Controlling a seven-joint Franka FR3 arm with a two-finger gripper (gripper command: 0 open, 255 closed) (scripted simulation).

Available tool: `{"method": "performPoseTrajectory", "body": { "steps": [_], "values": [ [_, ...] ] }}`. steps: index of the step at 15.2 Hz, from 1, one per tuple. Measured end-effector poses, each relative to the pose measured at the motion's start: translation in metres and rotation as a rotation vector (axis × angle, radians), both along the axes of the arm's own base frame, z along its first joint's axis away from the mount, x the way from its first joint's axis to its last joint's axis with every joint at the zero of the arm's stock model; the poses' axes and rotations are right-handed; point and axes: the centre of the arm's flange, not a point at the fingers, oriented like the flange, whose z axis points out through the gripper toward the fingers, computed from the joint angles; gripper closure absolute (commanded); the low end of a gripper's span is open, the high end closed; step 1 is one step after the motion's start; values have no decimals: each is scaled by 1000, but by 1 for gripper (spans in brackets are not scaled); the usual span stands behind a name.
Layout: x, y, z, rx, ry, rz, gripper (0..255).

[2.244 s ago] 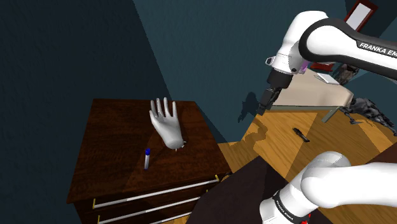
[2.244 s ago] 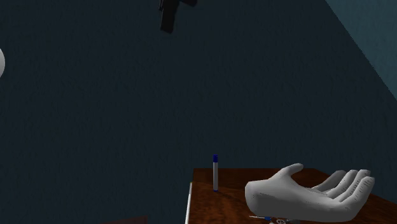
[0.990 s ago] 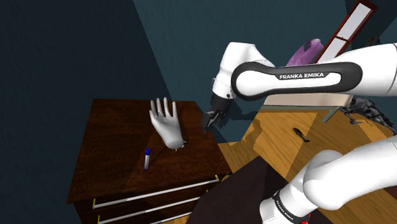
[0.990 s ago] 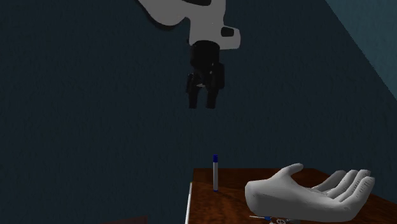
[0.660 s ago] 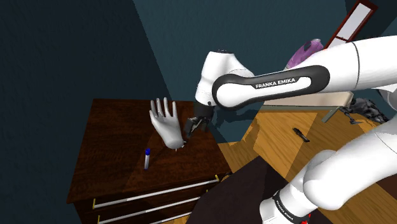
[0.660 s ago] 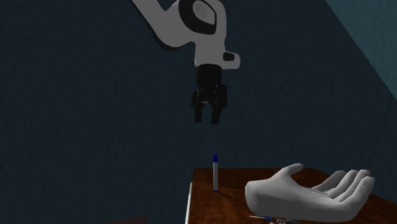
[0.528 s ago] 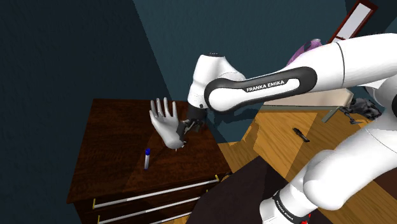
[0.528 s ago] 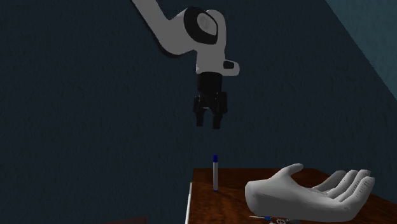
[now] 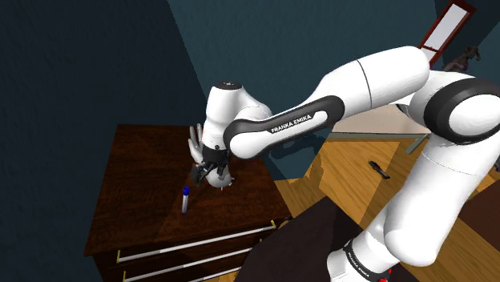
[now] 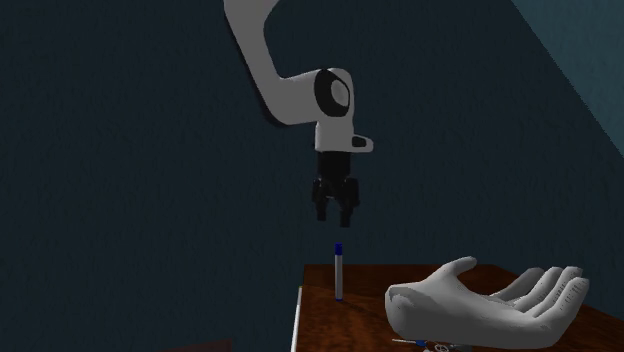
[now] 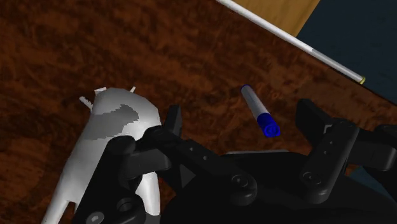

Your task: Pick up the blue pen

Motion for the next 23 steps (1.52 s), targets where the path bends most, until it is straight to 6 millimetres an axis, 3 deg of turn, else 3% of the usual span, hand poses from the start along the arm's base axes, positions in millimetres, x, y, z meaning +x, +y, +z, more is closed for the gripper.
{"method": "performPoseTrajectory", "body": {
  "steps": [6, 14, 15, 23],
  "values": [
    [29, 51, -45, -11, -18, 5, 0],
    [32, 59, -89, -14, -21, 5, 0],
    [33, 59, -91, -14, -21, 5, 255],
    [33, 60, -93, -13, -22, 5, 255]
  ]
}}
